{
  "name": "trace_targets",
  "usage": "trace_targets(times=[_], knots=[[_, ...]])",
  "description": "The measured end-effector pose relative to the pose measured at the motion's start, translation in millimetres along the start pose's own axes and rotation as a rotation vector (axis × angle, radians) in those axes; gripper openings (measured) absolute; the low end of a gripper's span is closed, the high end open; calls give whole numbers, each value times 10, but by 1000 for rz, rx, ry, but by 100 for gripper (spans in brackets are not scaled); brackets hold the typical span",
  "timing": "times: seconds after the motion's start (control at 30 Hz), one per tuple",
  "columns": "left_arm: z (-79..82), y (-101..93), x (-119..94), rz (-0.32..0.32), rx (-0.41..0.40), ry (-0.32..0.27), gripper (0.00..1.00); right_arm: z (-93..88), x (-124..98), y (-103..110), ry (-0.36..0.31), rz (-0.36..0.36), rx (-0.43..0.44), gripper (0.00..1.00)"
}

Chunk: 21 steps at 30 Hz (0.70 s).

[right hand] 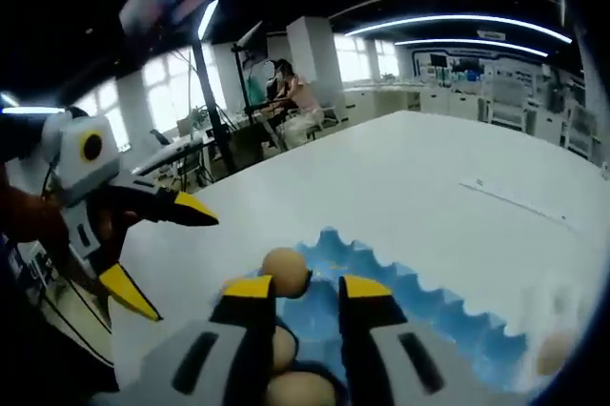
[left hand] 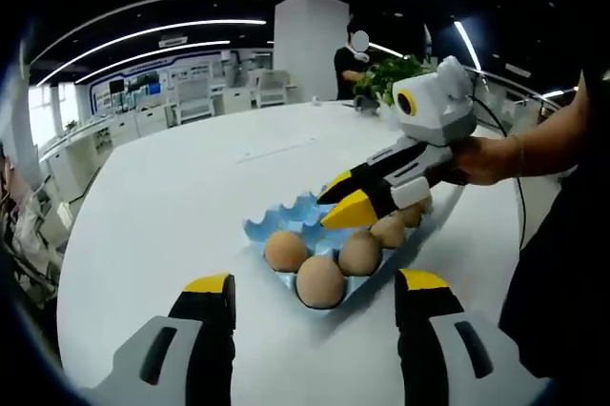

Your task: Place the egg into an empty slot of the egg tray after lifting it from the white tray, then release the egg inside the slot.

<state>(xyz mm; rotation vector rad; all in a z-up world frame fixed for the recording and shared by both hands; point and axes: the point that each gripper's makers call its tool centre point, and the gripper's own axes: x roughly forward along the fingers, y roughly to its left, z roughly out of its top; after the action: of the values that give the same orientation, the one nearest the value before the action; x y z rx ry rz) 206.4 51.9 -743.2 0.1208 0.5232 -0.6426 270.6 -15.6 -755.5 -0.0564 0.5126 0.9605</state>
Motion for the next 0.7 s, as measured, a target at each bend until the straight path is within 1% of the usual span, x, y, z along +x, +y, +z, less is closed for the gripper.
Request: trace_targets(times=[0.1,0.13,0.17,0.2,0.27,0.3,0.33,0.4,0.43,0.47,0.5,0.57,0.6,0.67,0.7], knots=[[13,-38,4,1,1,0,68,-14,-109,-76,-17,-24,17,25],[15,-48,3,1,4,0,68,27,-171,-141,-54,-57,9,25],[20,-53,2,2,5,-1,68,65,-222,-176,-85,-73,-11,25],[24,-55,1,1,4,-2,68,69,-268,-196,-94,-82,-24,25],[29,-58,2,4,3,-2,68,51,-424,-282,-106,-116,-48,25],[29,-59,5,5,5,-1,68,51,-455,-308,-110,-126,-57,25],[35,-66,9,6,5,-2,68,41,-549,-397,-116,-164,-81,25],[48,-95,15,3,3,-3,68,-16,-675,-507,-103,-203,-102,25],[56,-121,20,1,6,-3,68,-52,-760,-586,-107,-228,-91,25],[60,-137,25,0,8,-3,68,-88,-812,-633,-104,-235,-76,25],[63,-154,31,-1,8,-3,68,-159,-899,-736,-90,-271,-59,25],[70,-176,38,-3,8,-3,68,-258,-1046,-914,-76,-331,-55,25],[77,-191,40,-3,9,-4,68,-284,-1108,-977,-76,-358,-42,25],[92,-213,41,-4,9,-6,68,-320,-1293,-1138,-98,-420,-9,25],[97,-218,41,-3,10,-7,68,-321,-1365,-1204,-109,-450,-7,25]])
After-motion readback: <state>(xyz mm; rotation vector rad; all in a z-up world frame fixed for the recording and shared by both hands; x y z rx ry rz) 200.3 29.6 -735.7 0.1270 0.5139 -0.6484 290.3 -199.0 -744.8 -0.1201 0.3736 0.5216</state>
